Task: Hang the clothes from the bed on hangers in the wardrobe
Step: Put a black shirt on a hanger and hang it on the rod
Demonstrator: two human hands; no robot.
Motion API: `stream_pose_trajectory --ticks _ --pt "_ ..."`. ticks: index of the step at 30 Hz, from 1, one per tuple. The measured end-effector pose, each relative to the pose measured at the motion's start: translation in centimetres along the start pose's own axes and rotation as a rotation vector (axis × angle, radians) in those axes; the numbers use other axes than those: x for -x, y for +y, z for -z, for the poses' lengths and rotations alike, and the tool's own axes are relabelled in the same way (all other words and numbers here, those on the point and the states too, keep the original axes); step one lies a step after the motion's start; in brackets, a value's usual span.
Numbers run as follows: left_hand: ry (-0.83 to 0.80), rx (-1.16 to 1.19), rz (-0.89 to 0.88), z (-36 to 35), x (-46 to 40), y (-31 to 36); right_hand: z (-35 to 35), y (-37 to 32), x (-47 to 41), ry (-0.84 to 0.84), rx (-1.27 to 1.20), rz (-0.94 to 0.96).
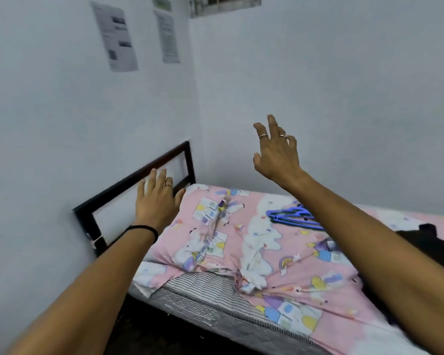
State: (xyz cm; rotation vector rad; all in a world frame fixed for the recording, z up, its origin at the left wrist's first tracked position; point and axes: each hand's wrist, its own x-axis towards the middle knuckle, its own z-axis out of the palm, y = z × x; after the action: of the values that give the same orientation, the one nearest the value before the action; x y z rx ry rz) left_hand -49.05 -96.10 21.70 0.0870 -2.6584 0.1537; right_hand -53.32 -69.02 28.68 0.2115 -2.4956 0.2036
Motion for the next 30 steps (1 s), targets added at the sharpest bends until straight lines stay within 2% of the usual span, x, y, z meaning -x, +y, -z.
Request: stream_pose_trajectory --ticks 6,15,18,21,23,26,30 --pt "-0.177 0.032 -0.142 -9.3 -4.4 3.4 -10.0 4.3 1.9 -0.240 0.017 -0.288" --pt "-0.260 0.175 -0.388 -19.5 -15.2 15.0 -21.4 14.9 2.3 -0.354 0.069 -0.645" --pt "-0.479 0.267 -0.524 -23.7 -16.0 20.5 -25.8 16.7 3.1 -0.403 0.048 -0.743" --pt "-0.746 0.175 -0.747 -26.9 -15.2 25.7 -29.4 17.7 4.3 -0.508 0.017 -0.809" --pt "-0.832 0.127 -0.840 -27.8 -15.7 28.7 -30.5 18.9 4.7 -0.526 -0.016 -0.857" --pt "-0.872 0.139 -0.899 -28.8 -18.0 32.4 -30.4 21.2 4.4 -0.512 0.025 -0.868" --pt "-0.772 0.201 -0.953 -29.2 -20.7 36.4 -29.3 24.7 4.2 -0.478 0.101 -0.906"
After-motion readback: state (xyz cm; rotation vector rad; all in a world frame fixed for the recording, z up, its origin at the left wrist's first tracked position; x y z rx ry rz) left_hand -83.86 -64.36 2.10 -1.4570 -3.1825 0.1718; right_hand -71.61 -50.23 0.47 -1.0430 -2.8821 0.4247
